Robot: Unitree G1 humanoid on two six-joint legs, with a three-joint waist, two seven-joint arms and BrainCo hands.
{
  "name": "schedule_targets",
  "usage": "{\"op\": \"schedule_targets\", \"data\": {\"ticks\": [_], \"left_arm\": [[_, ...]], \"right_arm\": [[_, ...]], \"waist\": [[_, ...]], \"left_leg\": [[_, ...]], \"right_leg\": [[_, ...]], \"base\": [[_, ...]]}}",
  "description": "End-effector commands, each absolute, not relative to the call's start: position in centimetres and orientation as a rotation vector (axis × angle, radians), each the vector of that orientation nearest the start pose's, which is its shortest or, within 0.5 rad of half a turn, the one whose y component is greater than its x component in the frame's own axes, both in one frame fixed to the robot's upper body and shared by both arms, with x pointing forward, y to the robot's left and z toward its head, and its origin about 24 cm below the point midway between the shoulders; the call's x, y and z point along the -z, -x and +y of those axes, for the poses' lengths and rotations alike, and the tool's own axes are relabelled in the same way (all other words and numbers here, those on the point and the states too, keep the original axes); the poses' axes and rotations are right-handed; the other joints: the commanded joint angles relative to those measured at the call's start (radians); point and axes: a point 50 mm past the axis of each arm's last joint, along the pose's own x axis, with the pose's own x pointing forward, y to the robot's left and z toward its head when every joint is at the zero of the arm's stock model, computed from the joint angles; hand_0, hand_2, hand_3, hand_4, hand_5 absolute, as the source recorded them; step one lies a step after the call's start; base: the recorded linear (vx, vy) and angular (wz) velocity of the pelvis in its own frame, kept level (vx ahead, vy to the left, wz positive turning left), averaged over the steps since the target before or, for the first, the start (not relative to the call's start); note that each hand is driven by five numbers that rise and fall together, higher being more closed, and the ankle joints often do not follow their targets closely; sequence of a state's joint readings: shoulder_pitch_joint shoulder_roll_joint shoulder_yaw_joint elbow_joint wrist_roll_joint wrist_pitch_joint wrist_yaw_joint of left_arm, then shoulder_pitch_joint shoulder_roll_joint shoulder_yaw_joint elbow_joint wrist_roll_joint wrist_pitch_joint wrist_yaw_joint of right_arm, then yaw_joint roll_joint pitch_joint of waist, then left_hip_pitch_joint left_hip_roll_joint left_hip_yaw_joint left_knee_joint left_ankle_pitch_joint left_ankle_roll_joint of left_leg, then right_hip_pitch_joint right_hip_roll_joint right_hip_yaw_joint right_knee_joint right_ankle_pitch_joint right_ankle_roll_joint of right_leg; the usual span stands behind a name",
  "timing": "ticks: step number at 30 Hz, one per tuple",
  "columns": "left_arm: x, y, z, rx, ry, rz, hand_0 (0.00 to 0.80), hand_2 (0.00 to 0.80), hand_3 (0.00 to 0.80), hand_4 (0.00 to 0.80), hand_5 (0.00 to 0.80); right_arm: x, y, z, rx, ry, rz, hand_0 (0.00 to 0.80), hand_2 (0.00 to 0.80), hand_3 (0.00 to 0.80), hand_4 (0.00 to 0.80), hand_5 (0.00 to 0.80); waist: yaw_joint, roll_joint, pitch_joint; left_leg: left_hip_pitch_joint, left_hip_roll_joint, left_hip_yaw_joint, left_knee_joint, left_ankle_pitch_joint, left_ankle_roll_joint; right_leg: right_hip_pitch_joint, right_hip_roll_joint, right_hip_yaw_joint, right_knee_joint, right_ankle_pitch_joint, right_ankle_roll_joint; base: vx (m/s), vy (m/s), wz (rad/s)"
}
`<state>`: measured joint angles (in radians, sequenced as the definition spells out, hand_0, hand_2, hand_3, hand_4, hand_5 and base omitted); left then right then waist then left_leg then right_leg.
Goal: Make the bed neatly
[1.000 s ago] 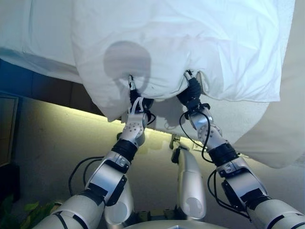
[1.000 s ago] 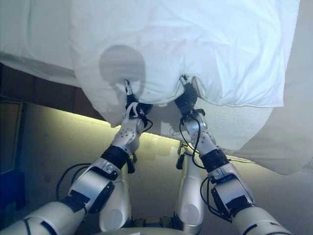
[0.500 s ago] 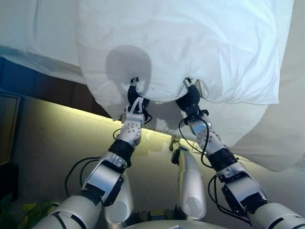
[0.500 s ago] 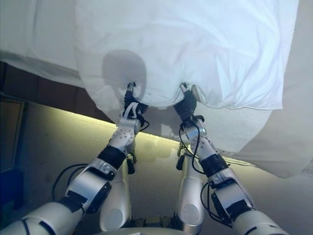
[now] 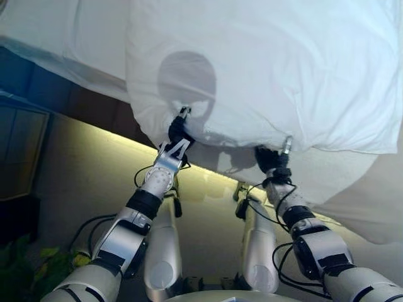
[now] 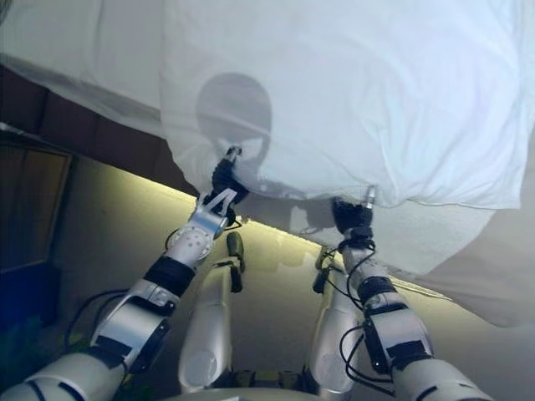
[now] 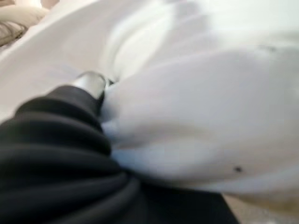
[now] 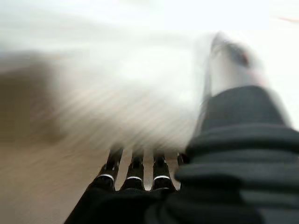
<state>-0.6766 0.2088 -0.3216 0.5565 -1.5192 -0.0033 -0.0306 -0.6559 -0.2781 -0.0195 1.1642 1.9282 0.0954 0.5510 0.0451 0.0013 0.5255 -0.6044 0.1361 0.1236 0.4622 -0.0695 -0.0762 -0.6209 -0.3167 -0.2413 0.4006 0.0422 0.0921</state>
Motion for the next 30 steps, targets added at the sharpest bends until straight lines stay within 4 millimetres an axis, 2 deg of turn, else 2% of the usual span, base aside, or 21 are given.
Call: {"op": "schedule_targets", "data": {"ticks": [1, 4, 14, 15, 16, 17, 19, 20, 24, 30], "left_arm": [[-15.4, -35.8, 9.4, 0.535, 1.167, -0.029, 0.800, 0.800, 0.800, 0.800, 0.800], [-15.4, -35.8, 9.8, 0.544, 1.170, -0.032, 0.800, 0.800, 0.800, 0.800, 0.800], [-15.0, -35.5, 10.8, 0.548, 1.195, -0.044, 0.800, 0.800, 0.800, 0.800, 0.800], [-15.0, -35.4, 11.0, 0.547, 1.198, -0.043, 0.800, 0.800, 0.800, 0.800, 0.800], [-14.9, -35.4, 11.1, 0.544, 1.196, -0.043, 0.800, 0.800, 0.800, 0.800, 0.800], [-14.8, -35.3, 11.2, 0.543, 1.196, -0.041, 0.800, 0.800, 0.800, 0.800, 0.800], [-14.8, -35.3, 11.3, 0.544, 1.187, -0.043, 0.800, 0.800, 0.800, 0.800, 0.800], [-14.8, -35.3, 11.4, 0.546, 1.183, -0.044, 0.800, 0.800, 0.800, 0.800, 0.800], [-14.7, -35.4, 11.9, 0.542, 1.178, -0.043, 0.800, 0.800, 0.800, 0.800, 0.800], [-14.6, -35.5, 12.5, 0.540, 1.183, -0.048, 0.800, 0.800, 0.800, 0.800, 0.800]], "right_arm": [[-4.3, -34.1, -26.6, 0.031, -1.679, -0.349, 0.000, 0.000, 0.000, 0.000, 0.000], [-4.9, -33.6, -28.8, 0.063, -1.683, -0.414, 0.000, 0.000, 0.000, 0.000, 0.000], [-6.4, -31.7, -34.1, 0.167, -1.611, -0.568, 0.000, 0.000, 0.000, 0.000, 0.000], [-6.6, -31.5, -34.6, 0.168, -1.600, -0.582, 0.405, 0.405, 0.405, 0.405, 0.405], [-6.8, -31.3, -35.0, 0.170, -1.591, -0.600, 0.659, 0.659, 0.659, 0.659, 0.659], [-6.8, -31.1, -35.3, 0.172, -1.584, -0.615, 0.734, 0.734, 0.734, 0.734, 0.734], [-7.0, -30.7, -35.9, 0.177, -1.572, -0.637, 0.740, 0.740, 0.740, 0.740, 0.740], [-7.0, -30.6, -36.1, 0.181, -1.566, -0.643, 0.800, 0.800, 0.800, 0.800, 0.800], [-7.5, -30.2, -37.0, 0.196, -1.551, -0.647, 0.800, 0.800, 0.800, 0.800, 0.800], [-6.9, -30.1, -36.7, 0.194, -1.580, -0.618, 0.800, 0.800, 0.800, 0.800, 0.800]], "waist": [[0.033, 0.067, -0.006], [0.035, 0.076, -0.006], [0.027, 0.108, -0.006], [0.026, 0.109, -0.006], [0.024, 0.108, -0.006], [0.023, 0.106, -0.006], [0.022, 0.101, -0.006], [0.021, 0.099, -0.006], [0.020, 0.092, -0.006], [0.018, 0.084, -0.006]], "left_leg": [[-0.092, 0.009, -0.067, -0.018, 0.124, -0.054], [-0.099, 0.006, -0.068, -0.030, 0.129, -0.055], [-0.105, -0.007, -0.062, -0.057, 0.143, -0.060], [-0.106, -0.008, -0.062, -0.056, 0.143, -0.060], [-0.106, -0.008, -0.062, -0.056, 0.143, -0.060], [-0.107, -0.008, -0.062, -0.056, 0.143, -0.061], [-0.110, -0.008, -0.063, -0.055, 0.143, -0.060], [-0.112, -0.008, -0.063, -0.054, 0.142, -0.060], [-0.123, -0.006, -0.064, -0.044, 0.141, -0.059], [-0.125, -0.007, -0.069, -0.035, 0.137, -0.057]], "right_leg": [[0.056, -0.108, 0.022, -0.025, 0.059, 0.122], [0.045, -0.108, 0.022, -0.025, 0.057, 0.127], [0.026, -0.111, 0.030, -0.032, 0.056, 0.136], [0.024, -0.110, 0.032, -0.032, 0.056, 0.136], [0.023, -0.110, 0.033, -0.033, 0.055, 0.136], [0.023, -0.109, 0.034, -0.034, 0.056, 0.137], [0.022, -0.108, 0.036, -0.037, 0.058, 0.138], [0.020, -0.108, 0.037, -0.036, 0.059, 0.138], [0.010, -0.105, 0.038, -0.031, 0.061, 0.138], [0.010, -0.097, 0.040, -0.028, 0.062, 0.135]], "base": [[-0.014, -0.019, 0.05], [-0.005, -0.004, 0.01], [-0.001, 0.030, 0.01], [0.000, 0.000, 0.00], [0.000, 0.000, 0.00], [0.000, 0.000, 0.00], [0.000, 0.000, 0.00], [0.000, 0.000, 0.00], [0.004, -0.008, 0.00], [0.010, -0.007, 0.00]]}}
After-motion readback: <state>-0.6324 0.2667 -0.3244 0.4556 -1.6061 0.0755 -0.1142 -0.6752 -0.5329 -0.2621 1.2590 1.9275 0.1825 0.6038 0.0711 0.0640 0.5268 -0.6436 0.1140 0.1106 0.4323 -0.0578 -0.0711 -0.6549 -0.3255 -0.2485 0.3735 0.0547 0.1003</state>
